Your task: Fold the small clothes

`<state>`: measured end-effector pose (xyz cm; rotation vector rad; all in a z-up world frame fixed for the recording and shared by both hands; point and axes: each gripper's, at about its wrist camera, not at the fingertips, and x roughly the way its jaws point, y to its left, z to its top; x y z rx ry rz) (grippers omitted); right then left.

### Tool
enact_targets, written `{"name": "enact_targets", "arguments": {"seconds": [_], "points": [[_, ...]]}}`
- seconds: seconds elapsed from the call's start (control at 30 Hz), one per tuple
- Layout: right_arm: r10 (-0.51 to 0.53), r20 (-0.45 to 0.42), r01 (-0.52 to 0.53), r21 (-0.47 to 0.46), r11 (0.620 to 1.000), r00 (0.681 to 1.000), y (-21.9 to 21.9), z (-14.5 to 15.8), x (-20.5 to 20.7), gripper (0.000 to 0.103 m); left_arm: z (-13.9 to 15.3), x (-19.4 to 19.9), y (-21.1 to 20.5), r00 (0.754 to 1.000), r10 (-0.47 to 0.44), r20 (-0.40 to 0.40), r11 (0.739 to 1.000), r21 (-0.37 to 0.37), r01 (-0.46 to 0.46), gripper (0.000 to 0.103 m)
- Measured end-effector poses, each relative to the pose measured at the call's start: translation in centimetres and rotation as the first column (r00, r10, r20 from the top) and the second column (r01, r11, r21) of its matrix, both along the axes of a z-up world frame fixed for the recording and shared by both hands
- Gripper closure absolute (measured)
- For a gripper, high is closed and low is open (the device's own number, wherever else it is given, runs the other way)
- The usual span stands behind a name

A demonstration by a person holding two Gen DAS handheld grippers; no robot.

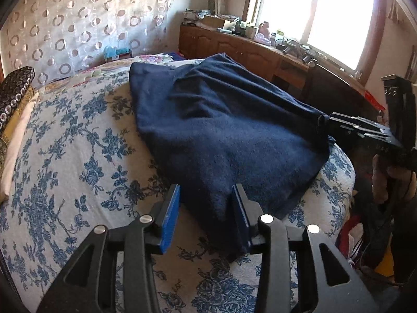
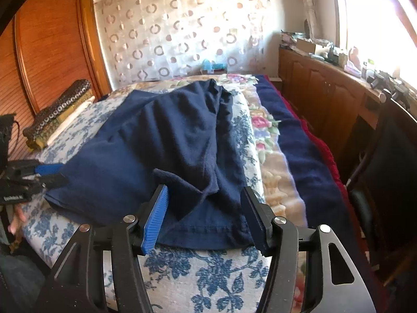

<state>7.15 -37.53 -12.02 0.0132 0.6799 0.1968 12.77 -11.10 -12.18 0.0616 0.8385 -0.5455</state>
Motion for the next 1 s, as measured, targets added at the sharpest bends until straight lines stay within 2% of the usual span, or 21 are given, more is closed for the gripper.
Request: {"name": "enact_targets", "arguments": {"seconds": [0.13, 0.27, 0.5, 0.7, 0.83, 1.0], "points": [[0.012, 0.033, -0.012, 0.014, 1.0, 0.999, 0.5, 0.9, -0.4, 0.044, -0.2, 0.1, 0.0, 1.0, 0.004, -0.005, 1.0, 0.001, -0.004, 0.064], [0.041, 0.055, -0.042, 0.016, 0.999, 0.998, 1.6, 1.6, -0.6, 0.038, -0.5, 0.1, 0.0, 1.0, 0.005, -0.008, 1.0, 0.006, -0.005, 0.063], [0.069, 0.024, -0.067, -0.057, 0.996, 0.997, 3.2, 0.4, 0.6, 0.038, -0.8, 0.3, 0.1, 1.0, 0.008, -0.021, 1.0, 0.009, -0.008, 0.063], [-0.042, -0.043, 0.037, -0.12, 0.992, 0.998, 0.6, -1.3, 0.9, 0.041, -0.8, 0.3, 0.1, 1.0, 0.009, -0.022, 1.0, 0.011, -0.008, 0.063], [-0.076, -0.083, 0.071, -0.066, 0.995, 0.994, -2.3, -2.0, 0.1, 0.041, -1.0, 0.3, 0.0, 1.0, 0.01, -0.026, 1.0, 0.011, -0.01, 0.063], [-0.055, -0.077, 0.054, -0.014, 0.998, 0.996, -2.7, -2.0, -0.3, 0.041, -1.2, 0.2, 0.0, 0.999, 0.01, -0.03, 1.0, 0.012, -0.01, 0.063]]}}
